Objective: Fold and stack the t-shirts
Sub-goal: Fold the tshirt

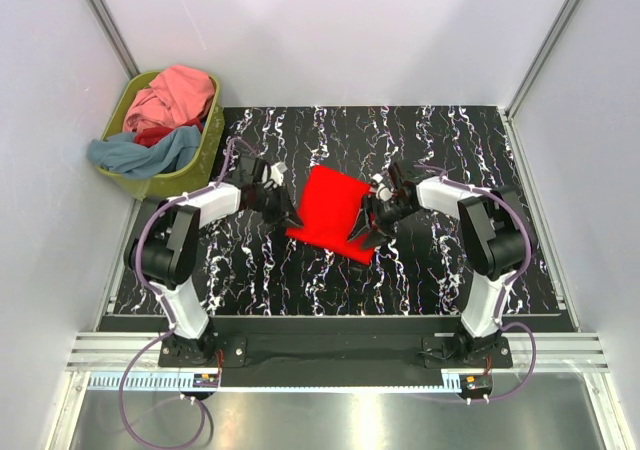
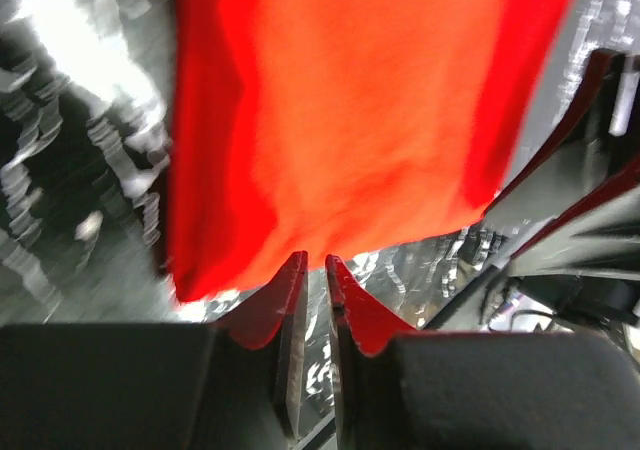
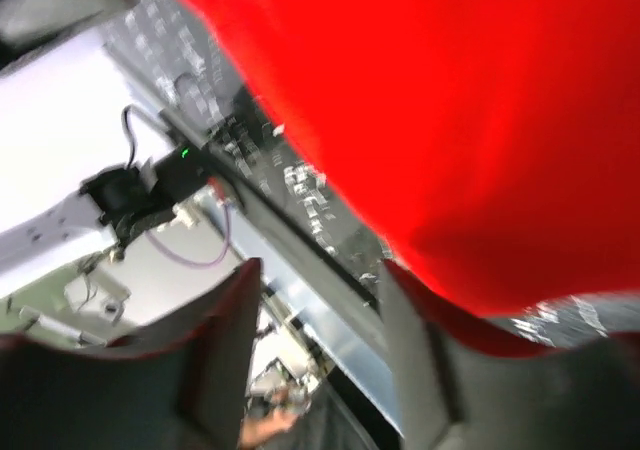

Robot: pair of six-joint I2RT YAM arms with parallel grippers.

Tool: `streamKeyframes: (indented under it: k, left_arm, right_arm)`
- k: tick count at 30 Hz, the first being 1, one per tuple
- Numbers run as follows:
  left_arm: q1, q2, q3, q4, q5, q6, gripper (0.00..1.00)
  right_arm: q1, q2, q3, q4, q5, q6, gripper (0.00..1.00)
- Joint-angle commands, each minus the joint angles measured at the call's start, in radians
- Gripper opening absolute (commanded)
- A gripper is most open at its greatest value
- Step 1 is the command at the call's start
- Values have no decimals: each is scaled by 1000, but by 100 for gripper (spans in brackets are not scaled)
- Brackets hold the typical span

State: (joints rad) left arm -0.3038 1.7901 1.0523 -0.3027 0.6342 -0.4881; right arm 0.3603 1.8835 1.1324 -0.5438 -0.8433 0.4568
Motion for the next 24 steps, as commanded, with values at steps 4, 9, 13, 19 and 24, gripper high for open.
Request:
streamKeyframes:
  k: [4,9,13,19,24]
  left_arm:
    - [9,-254,-27,-33,-74,43,34]
    - [8,-379,-101,-19,5,5,43]
    - [8,-462,-156,-19,12,6,44]
    - [9,-502,-170,-39,42,34,43]
    - [28,-515,-173,-58,55,57,43]
  right_arm:
    - [-76,-152,4,1,136,46,79]
    - [-173,-182,0,-5,265,108,99]
    - [-239,-135,18,14,289,121,100]
    - [-241,-3,92,83,322,121,97]
    - [-242,65,84,149,305,155,87]
